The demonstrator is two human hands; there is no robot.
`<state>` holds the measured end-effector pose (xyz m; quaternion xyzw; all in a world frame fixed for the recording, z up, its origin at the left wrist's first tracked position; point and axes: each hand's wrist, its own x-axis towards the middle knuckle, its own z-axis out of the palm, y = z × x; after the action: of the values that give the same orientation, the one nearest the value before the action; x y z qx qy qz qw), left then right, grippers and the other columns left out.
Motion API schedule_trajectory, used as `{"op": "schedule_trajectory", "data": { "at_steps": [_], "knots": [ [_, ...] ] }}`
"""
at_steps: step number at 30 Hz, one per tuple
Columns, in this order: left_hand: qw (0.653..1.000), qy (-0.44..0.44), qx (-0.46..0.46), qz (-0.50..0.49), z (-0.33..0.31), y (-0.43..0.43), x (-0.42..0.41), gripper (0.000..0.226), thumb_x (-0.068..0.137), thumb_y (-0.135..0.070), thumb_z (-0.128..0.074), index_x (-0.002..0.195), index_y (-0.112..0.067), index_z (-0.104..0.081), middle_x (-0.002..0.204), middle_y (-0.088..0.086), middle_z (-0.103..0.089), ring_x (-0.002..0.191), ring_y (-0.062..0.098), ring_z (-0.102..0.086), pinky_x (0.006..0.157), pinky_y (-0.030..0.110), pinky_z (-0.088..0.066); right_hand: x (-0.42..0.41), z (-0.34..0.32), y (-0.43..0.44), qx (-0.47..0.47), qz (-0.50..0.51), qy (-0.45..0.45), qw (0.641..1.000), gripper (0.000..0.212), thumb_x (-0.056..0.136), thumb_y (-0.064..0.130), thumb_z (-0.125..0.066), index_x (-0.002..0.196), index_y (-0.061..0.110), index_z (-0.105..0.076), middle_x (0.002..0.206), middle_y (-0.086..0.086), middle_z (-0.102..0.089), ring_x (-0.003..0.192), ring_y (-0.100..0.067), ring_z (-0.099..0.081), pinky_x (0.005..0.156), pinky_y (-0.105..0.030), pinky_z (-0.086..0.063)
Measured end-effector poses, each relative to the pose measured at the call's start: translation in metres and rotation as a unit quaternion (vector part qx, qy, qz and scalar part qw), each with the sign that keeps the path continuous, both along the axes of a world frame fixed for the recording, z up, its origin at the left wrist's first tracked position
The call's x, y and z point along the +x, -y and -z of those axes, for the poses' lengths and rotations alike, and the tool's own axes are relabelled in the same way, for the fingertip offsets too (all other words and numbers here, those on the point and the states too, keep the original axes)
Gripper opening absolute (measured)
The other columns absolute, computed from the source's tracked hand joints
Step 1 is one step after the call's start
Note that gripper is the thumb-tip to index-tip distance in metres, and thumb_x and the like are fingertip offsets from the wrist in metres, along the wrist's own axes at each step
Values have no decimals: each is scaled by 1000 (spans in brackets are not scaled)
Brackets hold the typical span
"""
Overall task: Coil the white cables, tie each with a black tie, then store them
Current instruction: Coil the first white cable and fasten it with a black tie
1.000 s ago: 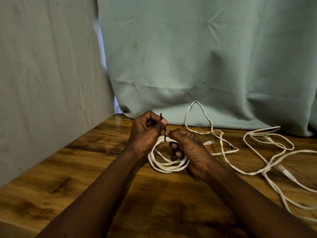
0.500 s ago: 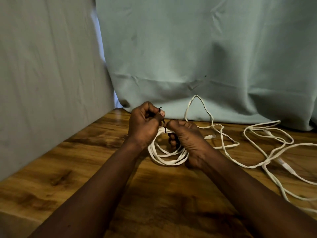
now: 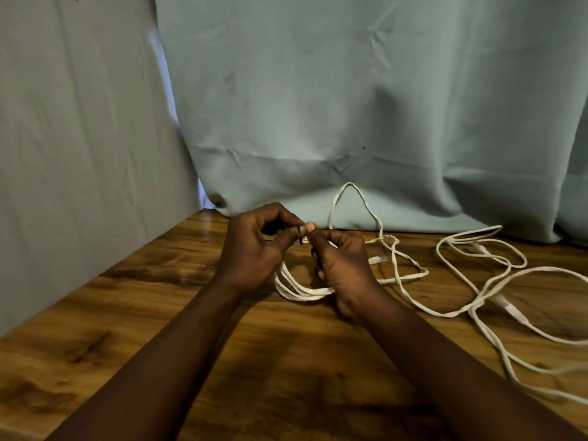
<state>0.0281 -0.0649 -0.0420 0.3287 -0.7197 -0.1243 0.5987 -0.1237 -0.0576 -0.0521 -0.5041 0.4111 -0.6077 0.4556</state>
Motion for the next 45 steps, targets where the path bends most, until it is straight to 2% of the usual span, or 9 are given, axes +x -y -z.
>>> {"op": "schedule_trajectory", "data": {
  "at_steps": [4,12,16,22,26,31,35,41,45],
  "knots": [
    [993,109,-45,-14,7,4,-2,15,82,-8,-84,92,-18,-80,98,-7,-73,97,12,-69,83,43,-57,-12,3,6,55,-30,70,996,33,94,35,-72,68,16,-64,59,-2,-47,38,-10,-34,41,-19,-26],
    [994,107,-11,2,9,1,1,25,81,-3,-82,101,-18,-82,110,-8,-75,104,4,-71,90,38,-60,-16,1,6,73,-72,73,992,21,92,30,-74,88,10,-68,61,0,-51,38,-8,-36,36,-16,-25],
    [996,94,-5,-1,9,2,6,22,87,-3,-77,104,-16,-81,109,-7,-76,103,7,-73,88,37,-61,-24,3,9,68,-146,54,985,32,86,26,-78,106,2,-72,76,-4,-67,52,-13,-55,44,-22,-42],
    [996,37,79,17,10,1,6,20,82,-2,-83,95,-16,-79,98,-1,-77,93,14,-74,87,48,-60,-31,8,13,67,-198,46,977,47,75,-10,-78,120,-7,-67,100,-19,-74,79,-26,-72,67,-31,-60],
    [993,36,114,-4,8,-1,5,28,82,-10,-83,103,-26,-73,95,-5,-76,86,12,-74,80,47,-63,-27,11,16,36,-142,7,989,42,75,-7,-82,116,0,-72,108,-23,-76,93,-33,-74,86,-42,-60],
    [992,49,117,-23,6,-3,4,28,81,-9,-83,103,-24,-75,92,-7,-78,78,10,-74,74,43,-63,-22,12,12,-4,-98,-5,995,30,80,-4,-80,109,0,-75,99,-19,-78,86,-24,-75,77,-33,-60],
    [994,41,98,-2,7,-6,3,29,82,-3,-81,105,-21,-76,93,-7,-78,84,11,-75,76,39,-63,-23,9,14,44,-105,10,993,20,91,4,-71,110,1,-72,92,-18,-76,75,-22,-73,68,-30,-60],
    [996,48,79,-7,8,-3,4,30,80,-3,-83,103,-22,-77,93,-8,-77,84,11,-73,75,43,-62,-25,8,12,123,-233,91,960,57,78,26,-55,120,-12,-66,112,-29,-67,96,-37,-63,96,-47,-50],
    [995,49,88,7,7,-4,3,33,78,1,-81,102,-21,-77,93,-4,-78,84,15,-74,76,48,-62,-25,3,11,115,-183,71,974,37,96,24,-49,107,-2,-74,95,-20,-71,77,-26,-66,78,-38,-53]
  ]
}}
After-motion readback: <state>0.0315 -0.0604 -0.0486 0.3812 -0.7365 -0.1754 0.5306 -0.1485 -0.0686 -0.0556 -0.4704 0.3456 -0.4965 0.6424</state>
